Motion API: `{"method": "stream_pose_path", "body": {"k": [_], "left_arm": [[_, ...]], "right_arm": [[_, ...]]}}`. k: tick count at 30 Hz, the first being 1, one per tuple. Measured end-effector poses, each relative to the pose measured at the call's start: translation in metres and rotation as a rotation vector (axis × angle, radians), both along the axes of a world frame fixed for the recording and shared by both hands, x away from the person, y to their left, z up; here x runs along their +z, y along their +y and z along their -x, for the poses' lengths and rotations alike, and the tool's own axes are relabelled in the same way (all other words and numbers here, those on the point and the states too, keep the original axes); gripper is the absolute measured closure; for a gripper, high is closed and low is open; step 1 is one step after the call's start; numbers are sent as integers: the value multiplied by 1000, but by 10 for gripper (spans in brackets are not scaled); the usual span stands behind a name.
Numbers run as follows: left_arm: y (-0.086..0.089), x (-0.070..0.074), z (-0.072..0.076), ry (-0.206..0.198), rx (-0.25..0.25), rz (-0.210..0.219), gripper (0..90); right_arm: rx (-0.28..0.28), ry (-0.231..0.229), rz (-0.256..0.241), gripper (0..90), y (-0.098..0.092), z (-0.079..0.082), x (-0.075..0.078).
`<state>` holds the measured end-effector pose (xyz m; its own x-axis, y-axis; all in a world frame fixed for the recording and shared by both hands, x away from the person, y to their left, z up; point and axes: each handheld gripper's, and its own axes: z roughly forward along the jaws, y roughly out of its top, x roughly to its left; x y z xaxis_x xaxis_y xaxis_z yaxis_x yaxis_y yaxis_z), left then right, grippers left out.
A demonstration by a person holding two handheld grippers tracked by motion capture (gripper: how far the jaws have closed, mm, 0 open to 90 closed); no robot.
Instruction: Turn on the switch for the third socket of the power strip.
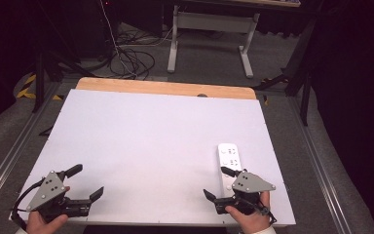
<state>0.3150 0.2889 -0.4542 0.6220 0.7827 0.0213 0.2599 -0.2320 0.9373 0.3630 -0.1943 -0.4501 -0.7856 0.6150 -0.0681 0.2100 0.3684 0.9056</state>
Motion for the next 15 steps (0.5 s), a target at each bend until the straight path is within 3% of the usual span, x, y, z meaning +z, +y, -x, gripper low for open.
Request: {"method": "stream_pose_path", "body": {"k": [7, 12, 15], "left_arm": [[0, 0, 0, 1, 9, -2, 41], [0, -1, -1, -4, 21, -43, 47], [0, 0, -1, -8, 17, -32, 47]], "right_arm": [[-1, -1, 4, 113, 0, 1, 2], [4, -4, 3, 118, 1, 1, 3], [6, 0, 5, 136, 2, 2, 4]]}}
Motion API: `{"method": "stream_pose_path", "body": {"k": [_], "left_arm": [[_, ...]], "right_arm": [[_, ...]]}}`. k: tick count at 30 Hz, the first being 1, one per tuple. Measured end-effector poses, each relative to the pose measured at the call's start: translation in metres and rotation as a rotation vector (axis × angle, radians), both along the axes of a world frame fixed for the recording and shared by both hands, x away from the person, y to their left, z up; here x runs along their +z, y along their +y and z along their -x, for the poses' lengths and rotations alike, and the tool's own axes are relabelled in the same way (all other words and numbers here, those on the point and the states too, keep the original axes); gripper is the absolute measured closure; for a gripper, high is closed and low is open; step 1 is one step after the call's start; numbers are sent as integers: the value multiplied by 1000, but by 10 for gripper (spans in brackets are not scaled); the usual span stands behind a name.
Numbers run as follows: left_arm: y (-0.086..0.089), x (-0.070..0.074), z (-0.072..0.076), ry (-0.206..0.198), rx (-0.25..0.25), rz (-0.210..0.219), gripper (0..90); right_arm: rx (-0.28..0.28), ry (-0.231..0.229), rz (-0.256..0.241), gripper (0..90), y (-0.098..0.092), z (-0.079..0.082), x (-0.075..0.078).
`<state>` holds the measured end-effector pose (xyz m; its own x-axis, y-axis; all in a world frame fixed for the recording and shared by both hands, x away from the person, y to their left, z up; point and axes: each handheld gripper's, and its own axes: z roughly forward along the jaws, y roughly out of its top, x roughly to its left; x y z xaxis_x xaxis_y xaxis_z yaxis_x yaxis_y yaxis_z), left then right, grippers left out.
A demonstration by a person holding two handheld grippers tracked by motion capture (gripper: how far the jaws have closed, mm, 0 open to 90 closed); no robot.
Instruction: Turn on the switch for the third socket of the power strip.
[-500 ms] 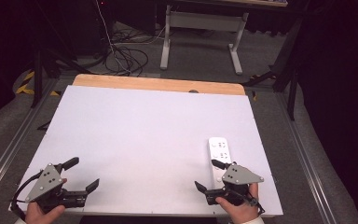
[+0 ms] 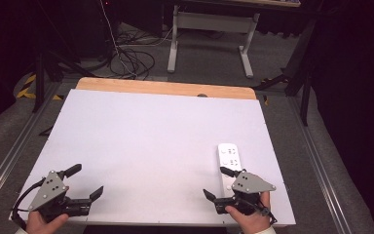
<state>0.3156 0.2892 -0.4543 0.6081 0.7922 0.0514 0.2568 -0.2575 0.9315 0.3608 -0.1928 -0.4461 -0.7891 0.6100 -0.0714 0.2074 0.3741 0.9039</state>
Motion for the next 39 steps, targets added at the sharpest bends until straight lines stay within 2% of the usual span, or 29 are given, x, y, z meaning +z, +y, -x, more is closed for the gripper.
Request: {"method": "stream_pose_path", "body": {"k": [5, 7, 13, 15, 21, 25, 30, 33, 39], "left_arm": [[-1, 0, 0, 1, -7, 2, 47], [-1, 0, 0, 1, -6, 2, 47], [-1, 0, 0, 1, -4, 2, 47], [-1, 0, 1, 0, -4, 2, 47], [-1, 0, 0, 1, -4, 2, 47], [-1, 0, 0, 1, -3, 4, 47], [-1, 0, 0, 2, 0, -2, 47], [-1, 0, 0, 3, 0, -4, 47], [-1, 0, 0, 4, -1, -3, 47]], "right_arm": [[-2, 1, 10, 122, 0, 0, 2], [-3, 15, 8, 130, 1, -1, 4], [19, 25, -3, 137, 0, -4, 15], [24, 24, -6, 156, 0, -7, 23], [3, 18, 5, 223, -3, -13, 37], [-9, 13, 20, 223, -5, -18, 44], [-22, 7, 19, 227, -8, -23, 52], [-49, 8, 12, 232, -10, -27, 58], [-74, 24, 27, 246, -11, -38, 57]]}}
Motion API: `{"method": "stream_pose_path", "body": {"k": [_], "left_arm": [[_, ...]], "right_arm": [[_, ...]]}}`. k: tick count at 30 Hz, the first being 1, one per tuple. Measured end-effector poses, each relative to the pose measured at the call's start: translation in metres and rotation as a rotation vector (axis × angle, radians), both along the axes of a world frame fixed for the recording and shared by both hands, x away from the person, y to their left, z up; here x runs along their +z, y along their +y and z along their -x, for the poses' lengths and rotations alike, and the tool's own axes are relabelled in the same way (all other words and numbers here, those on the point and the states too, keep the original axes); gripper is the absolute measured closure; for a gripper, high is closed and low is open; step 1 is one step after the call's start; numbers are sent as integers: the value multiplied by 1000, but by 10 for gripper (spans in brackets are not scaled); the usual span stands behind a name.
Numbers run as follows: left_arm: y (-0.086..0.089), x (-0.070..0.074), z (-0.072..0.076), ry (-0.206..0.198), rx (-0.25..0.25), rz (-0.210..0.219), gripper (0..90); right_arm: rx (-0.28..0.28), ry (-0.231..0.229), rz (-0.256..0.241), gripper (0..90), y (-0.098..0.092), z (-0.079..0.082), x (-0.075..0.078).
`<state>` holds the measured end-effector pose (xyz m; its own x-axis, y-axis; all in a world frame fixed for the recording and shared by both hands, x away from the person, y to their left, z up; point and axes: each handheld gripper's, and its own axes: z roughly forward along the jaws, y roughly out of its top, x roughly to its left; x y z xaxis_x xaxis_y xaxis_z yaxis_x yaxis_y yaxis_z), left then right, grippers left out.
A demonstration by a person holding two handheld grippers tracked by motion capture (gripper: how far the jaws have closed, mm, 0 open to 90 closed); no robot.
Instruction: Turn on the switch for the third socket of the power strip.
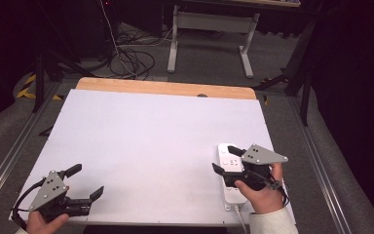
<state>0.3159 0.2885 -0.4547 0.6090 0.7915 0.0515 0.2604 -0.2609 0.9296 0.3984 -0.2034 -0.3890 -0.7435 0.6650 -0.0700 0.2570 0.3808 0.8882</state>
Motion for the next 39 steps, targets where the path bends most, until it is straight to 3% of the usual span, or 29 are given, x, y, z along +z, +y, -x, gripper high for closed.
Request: {"method": "stream_pose_path", "body": {"k": [3, 9, 15, 19, 20, 22, 30, 33, 38, 39], "left_arm": [[0, 0, 0, 5, 4, 3, 47], [0, 0, 0, 4, 3, 4, 47], [0, 0, 0, 2, 0, -2, 49], [0, 0, 0, 4, 2, 3, 49], [0, 0, 0, 4, 2, 3, 49], [0, 0, 0, 3, 2, 3, 49], [0, -1, -1, 9, 5, -3, 50], [0, -1, -1, 8, 4, -2, 50], [0, -1, -1, 8, 3, -1, 50], [0, -1, -1, 8, 3, -2, 50]], "right_arm": [[-26, 0, 27, 249, 0, -6, 1], [-42, 6, 27, 288, -4, -13, 3], [-7, 9, 30, 553, -7, -19, 2], [-19, 40, 22, 538, -7, -26, 1], [-20, 22, 32, 530, -8, -29, 0], [-23, 58, 33, 542, -8, -33, 0], [-48, 84, 202, 629, -9, -50, -6], [-52, 100, 228, 682, -9, -54, -9], [-43, 125, 233, 772, -10, -59, -12], [-40, 149, 223, 820, -11, -62, -14]]}}
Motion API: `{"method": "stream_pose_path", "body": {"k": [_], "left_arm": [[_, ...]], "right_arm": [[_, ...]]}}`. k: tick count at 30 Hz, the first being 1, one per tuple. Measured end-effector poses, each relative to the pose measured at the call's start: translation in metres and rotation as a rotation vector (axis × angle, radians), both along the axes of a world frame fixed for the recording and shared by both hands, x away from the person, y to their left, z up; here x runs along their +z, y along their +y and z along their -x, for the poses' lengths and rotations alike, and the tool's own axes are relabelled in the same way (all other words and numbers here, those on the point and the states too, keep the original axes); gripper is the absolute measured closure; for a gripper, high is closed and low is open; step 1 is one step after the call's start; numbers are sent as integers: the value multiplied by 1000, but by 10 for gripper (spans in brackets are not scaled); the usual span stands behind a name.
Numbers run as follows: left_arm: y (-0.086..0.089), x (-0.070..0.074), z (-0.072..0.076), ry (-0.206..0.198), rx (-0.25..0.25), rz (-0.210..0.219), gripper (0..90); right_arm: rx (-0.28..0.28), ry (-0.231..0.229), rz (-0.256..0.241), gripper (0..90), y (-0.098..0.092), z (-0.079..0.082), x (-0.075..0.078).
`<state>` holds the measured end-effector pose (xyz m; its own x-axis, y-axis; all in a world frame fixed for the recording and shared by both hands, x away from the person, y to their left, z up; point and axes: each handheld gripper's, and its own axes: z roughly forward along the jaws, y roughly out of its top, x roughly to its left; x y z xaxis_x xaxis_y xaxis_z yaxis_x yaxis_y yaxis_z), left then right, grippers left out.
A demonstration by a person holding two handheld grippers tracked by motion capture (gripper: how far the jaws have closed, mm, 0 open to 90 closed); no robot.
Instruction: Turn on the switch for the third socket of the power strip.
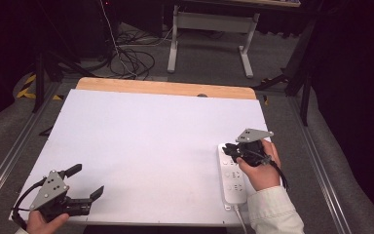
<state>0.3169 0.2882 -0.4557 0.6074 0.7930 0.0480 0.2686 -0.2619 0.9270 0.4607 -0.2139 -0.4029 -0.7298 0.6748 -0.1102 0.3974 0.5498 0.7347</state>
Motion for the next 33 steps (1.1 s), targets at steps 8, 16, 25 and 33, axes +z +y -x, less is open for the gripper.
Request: {"method": "stream_pose_path", "body": {"k": [8, 16, 25, 33], "left_arm": [[0, 0, 0, 2, 0, -3, 50], [0, 0, 0, 3, 1, 0, 50], [0, 0, 0, 3, 2, -4, 50], [1, 0, 0, 3, 0, -8, 50]], "right_arm": [[-16, 72, -3, 900, -2, -8, -4], [-35, 175, 35, 900, 2, -16, -12], [-36, 226, 84, 900, 5, -21, -19], [-27, 264, 132, 900, 6, -23, -24]]}}
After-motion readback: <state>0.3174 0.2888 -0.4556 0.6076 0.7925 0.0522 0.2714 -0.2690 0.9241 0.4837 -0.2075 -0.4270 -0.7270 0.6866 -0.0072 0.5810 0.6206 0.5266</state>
